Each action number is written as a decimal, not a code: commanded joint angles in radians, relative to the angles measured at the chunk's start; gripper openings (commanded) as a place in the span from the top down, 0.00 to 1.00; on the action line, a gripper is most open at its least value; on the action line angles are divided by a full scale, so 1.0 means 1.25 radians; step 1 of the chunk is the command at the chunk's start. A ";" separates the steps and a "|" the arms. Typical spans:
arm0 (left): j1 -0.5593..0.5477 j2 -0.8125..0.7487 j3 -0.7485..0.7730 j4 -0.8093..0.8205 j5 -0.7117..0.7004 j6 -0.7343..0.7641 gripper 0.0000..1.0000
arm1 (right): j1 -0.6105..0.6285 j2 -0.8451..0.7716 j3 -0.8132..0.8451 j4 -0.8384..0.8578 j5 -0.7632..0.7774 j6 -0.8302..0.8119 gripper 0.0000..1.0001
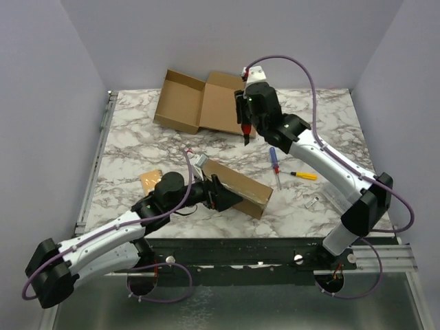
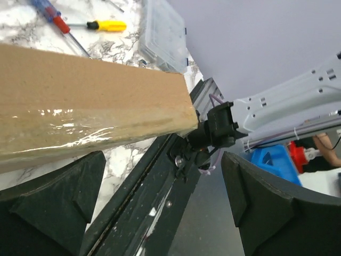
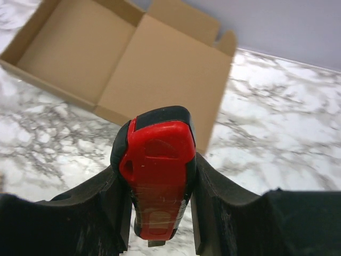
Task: Unpack the express box
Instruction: Adjust the express box at the center of the board.
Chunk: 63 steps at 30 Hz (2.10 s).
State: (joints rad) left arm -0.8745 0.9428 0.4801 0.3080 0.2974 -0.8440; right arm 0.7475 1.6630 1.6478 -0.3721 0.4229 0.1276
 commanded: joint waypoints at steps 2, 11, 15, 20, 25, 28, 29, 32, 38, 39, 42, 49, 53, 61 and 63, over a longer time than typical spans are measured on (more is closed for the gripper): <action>0.011 -0.196 0.073 -0.355 -0.047 0.180 0.01 | -0.004 -0.140 -0.040 -0.146 0.152 -0.004 1.00; 0.074 -0.044 0.367 -0.517 -0.253 0.284 0.01 | -0.004 -0.374 -0.115 -0.495 -0.008 0.128 1.00; 0.207 0.081 0.472 -0.513 -0.200 0.290 0.01 | -0.004 -0.469 -0.229 -0.576 -0.025 0.225 1.00; 0.370 0.197 0.501 -0.504 -0.053 0.304 0.01 | -0.004 -0.572 -0.412 -0.555 -0.159 0.361 1.00; 0.398 0.204 0.413 -0.422 0.074 0.277 0.01 | -0.005 -0.641 -0.565 -0.382 -0.273 0.479 1.00; 0.398 0.189 0.343 -0.360 0.109 0.219 0.01 | -0.004 -0.645 -0.617 -0.292 -0.265 0.548 1.00; 0.398 0.183 0.322 -0.344 0.114 0.202 0.01 | -0.005 -0.641 -0.627 -0.269 -0.259 0.567 1.00; 0.398 0.162 0.262 -0.301 0.127 0.160 0.01 | -0.004 -0.633 -0.649 -0.197 -0.247 0.587 1.00; 0.398 0.113 0.167 -0.251 0.150 0.103 0.01 | -0.004 -0.533 -0.605 -0.115 -0.208 0.522 1.00; 0.397 0.100 0.153 -0.250 0.156 0.089 0.01 | -0.004 -0.508 -0.588 -0.110 -0.192 0.500 1.00; 0.393 0.055 0.108 -0.208 0.163 0.046 0.01 | -0.015 -0.432 -0.526 -0.092 -0.128 0.422 1.00; 0.337 -0.019 0.039 -0.152 0.149 -0.047 0.01 | -0.119 -0.288 -0.445 0.007 -0.171 0.240 1.00; 0.281 -0.036 0.033 -0.147 0.122 -0.060 0.01 | -0.138 -0.223 -0.404 0.000 -0.169 0.173 1.00; 0.173 -0.039 0.028 -0.129 0.067 -0.076 0.01 | -0.166 -0.225 -0.496 0.130 -0.138 0.101 1.00; 0.172 -0.035 0.048 -0.168 0.059 -0.040 0.01 | -0.181 -0.208 -0.490 0.131 -0.135 0.095 1.00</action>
State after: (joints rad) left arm -0.6147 0.8829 0.5117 0.0360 0.2630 -0.8803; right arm 0.4984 1.3579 1.0672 -0.2924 0.4068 0.2684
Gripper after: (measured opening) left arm 0.989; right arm 0.450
